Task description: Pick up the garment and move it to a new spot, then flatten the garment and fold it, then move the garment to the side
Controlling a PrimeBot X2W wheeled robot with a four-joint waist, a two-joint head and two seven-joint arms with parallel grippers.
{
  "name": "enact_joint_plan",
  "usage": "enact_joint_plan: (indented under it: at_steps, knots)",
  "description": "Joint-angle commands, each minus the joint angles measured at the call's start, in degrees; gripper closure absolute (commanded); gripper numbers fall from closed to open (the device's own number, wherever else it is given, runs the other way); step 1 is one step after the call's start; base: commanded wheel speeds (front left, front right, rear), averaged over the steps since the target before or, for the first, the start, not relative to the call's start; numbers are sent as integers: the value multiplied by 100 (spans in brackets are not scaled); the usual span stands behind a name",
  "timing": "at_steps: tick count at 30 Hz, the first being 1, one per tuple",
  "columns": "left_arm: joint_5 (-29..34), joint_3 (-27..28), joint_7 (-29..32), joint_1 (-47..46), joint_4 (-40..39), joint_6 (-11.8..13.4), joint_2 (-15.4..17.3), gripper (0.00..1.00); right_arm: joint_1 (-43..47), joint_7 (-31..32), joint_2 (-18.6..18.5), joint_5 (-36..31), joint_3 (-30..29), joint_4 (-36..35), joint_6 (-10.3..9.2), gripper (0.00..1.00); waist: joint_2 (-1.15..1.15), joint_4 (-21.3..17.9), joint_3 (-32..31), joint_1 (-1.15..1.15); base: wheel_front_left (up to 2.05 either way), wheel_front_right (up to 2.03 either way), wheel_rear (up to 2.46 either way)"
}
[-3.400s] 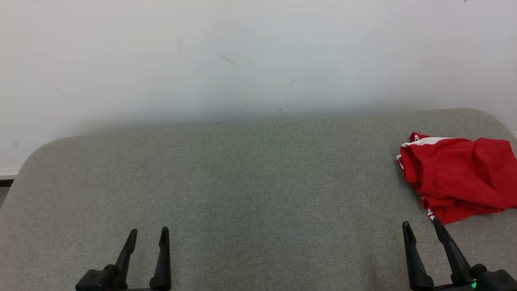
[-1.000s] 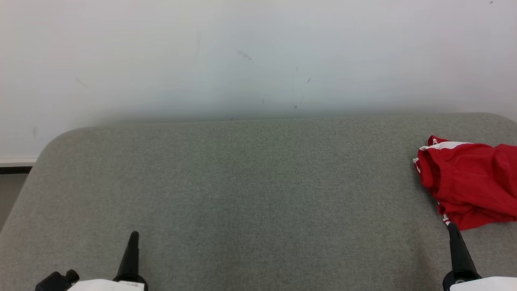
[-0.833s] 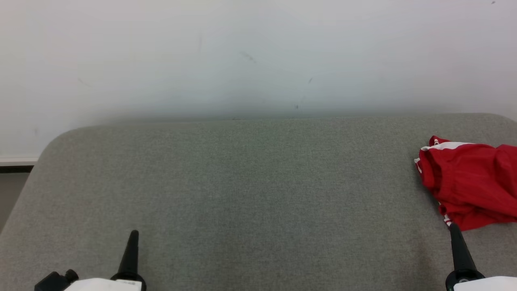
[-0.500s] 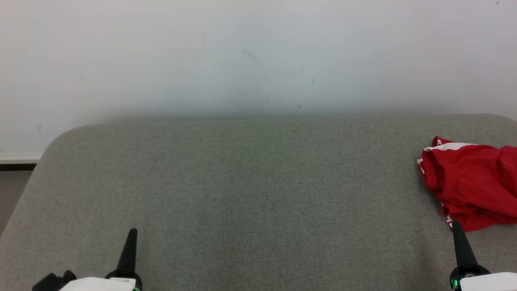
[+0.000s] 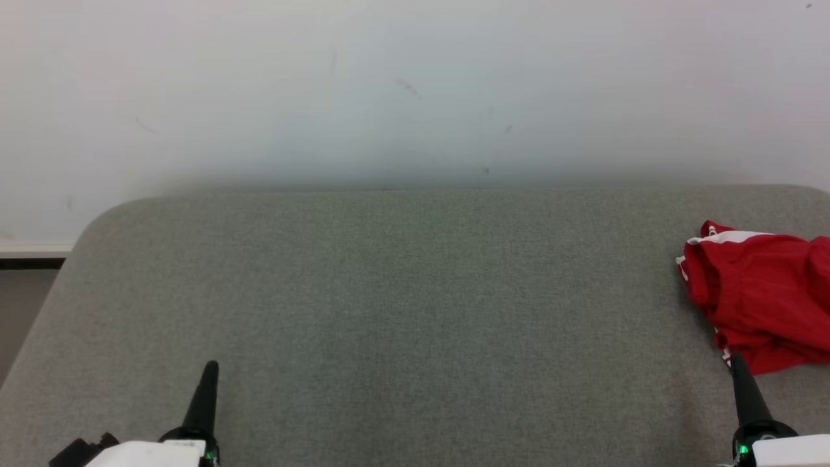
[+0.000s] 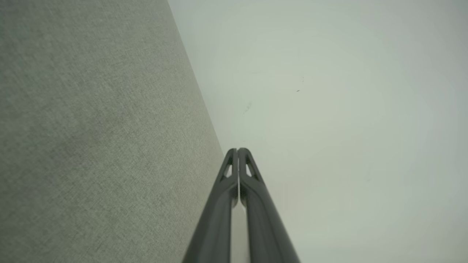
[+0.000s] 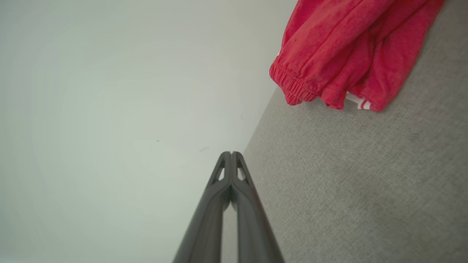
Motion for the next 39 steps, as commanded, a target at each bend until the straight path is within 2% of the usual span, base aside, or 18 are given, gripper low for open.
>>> enact_joint_plan:
  at_steps: [1,39]
  knots:
    - [-111,28,29,-94,-26,-49,42,100,-117,35,-5,114,-30,-16,-1,100,0,5,1,0,0,0,0]
    - [-1646,174,441,-215,41,-107,50,100,-257,470,61,1460,-328,126,-2,100,0,179,28,0,0,0,0]
